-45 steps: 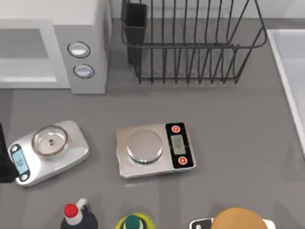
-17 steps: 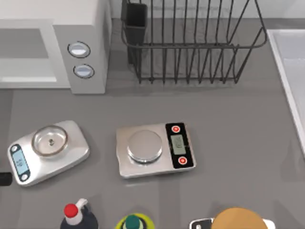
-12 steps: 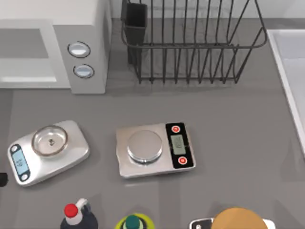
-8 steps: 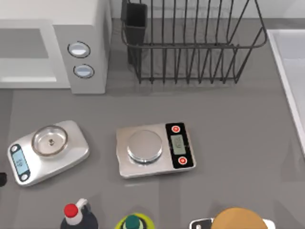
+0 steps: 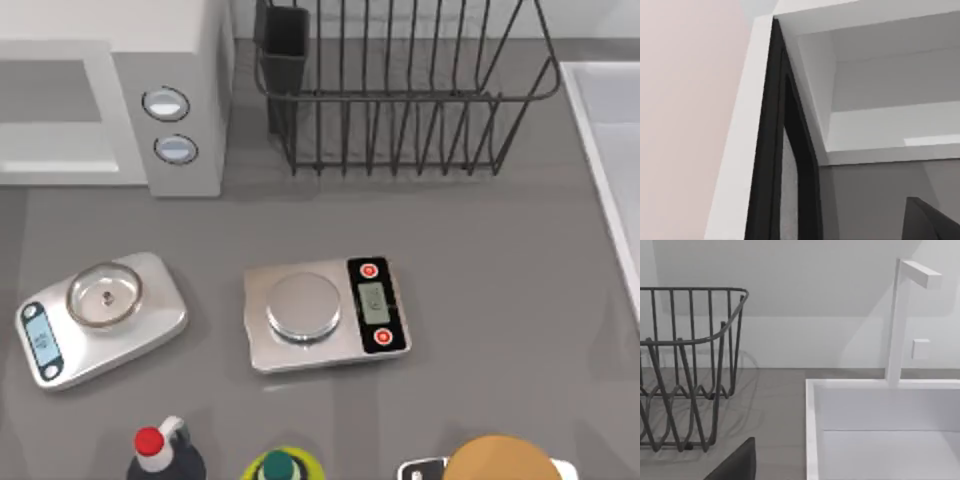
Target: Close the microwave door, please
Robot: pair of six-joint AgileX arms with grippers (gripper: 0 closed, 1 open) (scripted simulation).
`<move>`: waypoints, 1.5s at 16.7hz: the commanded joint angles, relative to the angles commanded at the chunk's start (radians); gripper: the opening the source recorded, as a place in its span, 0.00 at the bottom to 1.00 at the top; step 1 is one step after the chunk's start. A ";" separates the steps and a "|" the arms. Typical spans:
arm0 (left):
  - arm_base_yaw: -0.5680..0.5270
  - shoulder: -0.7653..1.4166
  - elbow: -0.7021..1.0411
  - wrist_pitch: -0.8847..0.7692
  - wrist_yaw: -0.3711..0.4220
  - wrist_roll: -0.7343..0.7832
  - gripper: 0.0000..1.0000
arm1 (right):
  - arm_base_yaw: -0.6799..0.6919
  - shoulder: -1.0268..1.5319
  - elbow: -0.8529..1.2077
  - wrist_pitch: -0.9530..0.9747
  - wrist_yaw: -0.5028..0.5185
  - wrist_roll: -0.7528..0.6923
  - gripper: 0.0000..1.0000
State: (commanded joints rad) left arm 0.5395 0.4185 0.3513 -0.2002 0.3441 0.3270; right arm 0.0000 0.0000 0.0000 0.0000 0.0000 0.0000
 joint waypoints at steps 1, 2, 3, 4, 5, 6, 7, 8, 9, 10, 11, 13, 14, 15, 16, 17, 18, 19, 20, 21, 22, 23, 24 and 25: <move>0.056 0.093 0.072 -0.039 0.027 0.053 0.00 | 0.000 0.000 0.000 0.000 0.000 0.000 1.00; 0.109 0.188 0.146 -0.079 0.054 0.105 0.00 | 0.000 0.000 0.000 0.000 0.000 0.000 1.00; 0.161 0.287 0.221 -0.120 0.081 0.156 0.00 | 0.000 0.000 0.000 0.000 0.000 0.000 1.00; 0.210 0.388 0.296 -0.162 0.108 0.207 0.00 | 0.000 0.000 0.000 0.000 0.000 0.000 1.00; 0.256 0.489 0.370 -0.203 0.134 0.257 0.00 | 0.000 0.000 0.000 0.000 0.000 0.000 1.00; 0.299 0.592 0.444 -0.244 0.160 0.305 0.00 | 0.000 0.000 0.000 0.000 0.000 0.000 1.00; 0.338 0.693 0.516 -0.284 0.184 0.349 0.00 | 0.000 0.000 0.000 0.000 0.000 0.000 1.00; 0.372 0.790 0.584 -0.322 0.207 0.388 0.00 | 0.000 0.000 0.000 0.000 0.000 0.000 1.00; 0.402 0.880 0.648 -0.359 0.227 0.423 0.00 | 0.000 0.000 0.000 0.000 0.000 0.000 1.00; 0.427 0.961 0.708 -0.393 0.246 0.454 0.00 | 0.000 0.000 0.000 0.000 0.000 0.000 1.00; 0.449 1.033 0.763 -0.424 0.263 0.482 0.00 | 0.000 0.000 0.000 0.000 0.000 0.000 1.00; 0.475 1.147 0.853 -0.477 0.290 0.527 0.00 | 0.000 0.000 0.000 0.000 0.000 0.000 1.00; 0.481 1.188 0.886 -0.497 0.300 0.543 0.00 | 0.000 0.000 0.000 0.000 0.000 0.000 1.00; 0.483 1.219 0.910 -0.512 0.308 0.555 0.00 | 0.000 0.000 0.000 0.000 0.000 0.000 1.00; 0.483 1.240 0.927 -0.522 0.313 0.561 0.00 | 0.000 0.000 0.000 0.000 0.000 0.000 1.00; 0.483 1.250 0.935 -0.527 0.315 0.564 0.00 | 0.000 0.000 0.000 0.000 0.000 0.000 1.00; 0.483 1.251 0.935 -0.528 0.315 0.564 0.00 | 0.000 0.000 0.000 0.000 0.000 0.000 1.00; 0.483 1.251 0.935 -0.528 0.315 0.564 0.00 | 0.000 0.000 0.000 0.000 0.000 0.000 1.00; 0.483 1.251 0.935 -0.528 0.315 0.564 0.00 | 0.000 0.000 0.000 0.000 0.000 0.000 1.00; 0.479 1.248 0.932 -0.525 0.313 0.564 0.00 | 0.000 0.000 0.000 0.000 0.000 0.000 1.00; 0.479 1.249 0.930 -0.522 0.313 0.564 0.00 | 0.000 0.000 0.000 0.000 0.000 0.000 1.00; 0.480 1.254 0.919 -0.509 0.313 0.564 0.00 | 0.000 0.000 0.000 0.000 0.000 0.000 1.00; 0.480 1.263 0.901 -0.486 0.313 0.564 0.00 | 0.000 0.000 0.000 0.000 0.000 0.000 1.00; 0.481 1.275 0.878 -0.453 0.314 0.565 0.00 | 0.000 0.000 0.000 0.000 0.000 0.000 1.00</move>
State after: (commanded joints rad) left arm 1.0201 1.6934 1.2292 -0.6529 0.6576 0.8919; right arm 0.0000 0.0000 0.0000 0.0000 0.0000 0.0000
